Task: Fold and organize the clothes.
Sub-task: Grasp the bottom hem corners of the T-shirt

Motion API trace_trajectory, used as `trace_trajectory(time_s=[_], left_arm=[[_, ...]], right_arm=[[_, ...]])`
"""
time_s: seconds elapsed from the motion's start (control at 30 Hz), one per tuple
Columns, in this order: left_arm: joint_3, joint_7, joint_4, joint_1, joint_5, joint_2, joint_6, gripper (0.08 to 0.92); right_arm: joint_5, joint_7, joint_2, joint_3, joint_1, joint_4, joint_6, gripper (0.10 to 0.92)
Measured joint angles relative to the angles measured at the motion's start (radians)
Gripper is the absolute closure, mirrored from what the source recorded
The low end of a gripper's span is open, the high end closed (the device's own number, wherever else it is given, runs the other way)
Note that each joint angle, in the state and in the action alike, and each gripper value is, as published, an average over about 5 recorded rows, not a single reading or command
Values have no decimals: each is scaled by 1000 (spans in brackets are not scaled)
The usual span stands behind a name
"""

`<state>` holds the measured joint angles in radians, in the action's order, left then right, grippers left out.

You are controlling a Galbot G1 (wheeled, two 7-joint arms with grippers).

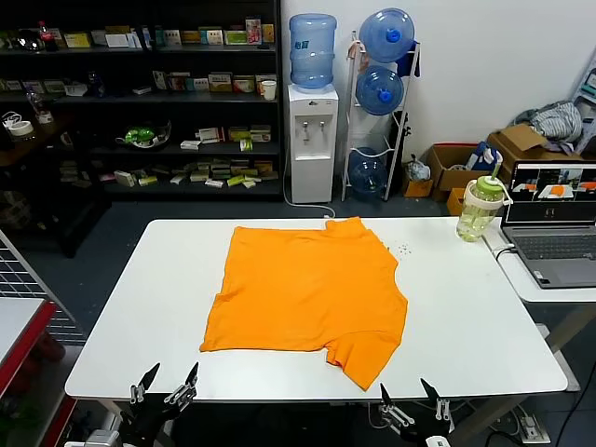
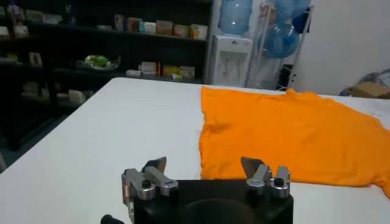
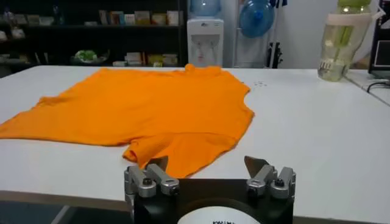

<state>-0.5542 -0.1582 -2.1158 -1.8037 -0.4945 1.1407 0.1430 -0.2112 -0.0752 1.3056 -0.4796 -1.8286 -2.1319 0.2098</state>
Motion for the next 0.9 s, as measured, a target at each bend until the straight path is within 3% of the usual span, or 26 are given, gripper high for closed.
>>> trace_trajectory(time_s=[0.3, 0.9], left_arm=[[23, 10, 35, 47, -9, -19, 20, 177], [125, 9, 234, 286, -32, -30, 57, 177]], right_arm=[[-28, -49, 9, 20, 84, 51, 21, 203], [-28, -123, 57, 110, 267, 205, 109, 203]])
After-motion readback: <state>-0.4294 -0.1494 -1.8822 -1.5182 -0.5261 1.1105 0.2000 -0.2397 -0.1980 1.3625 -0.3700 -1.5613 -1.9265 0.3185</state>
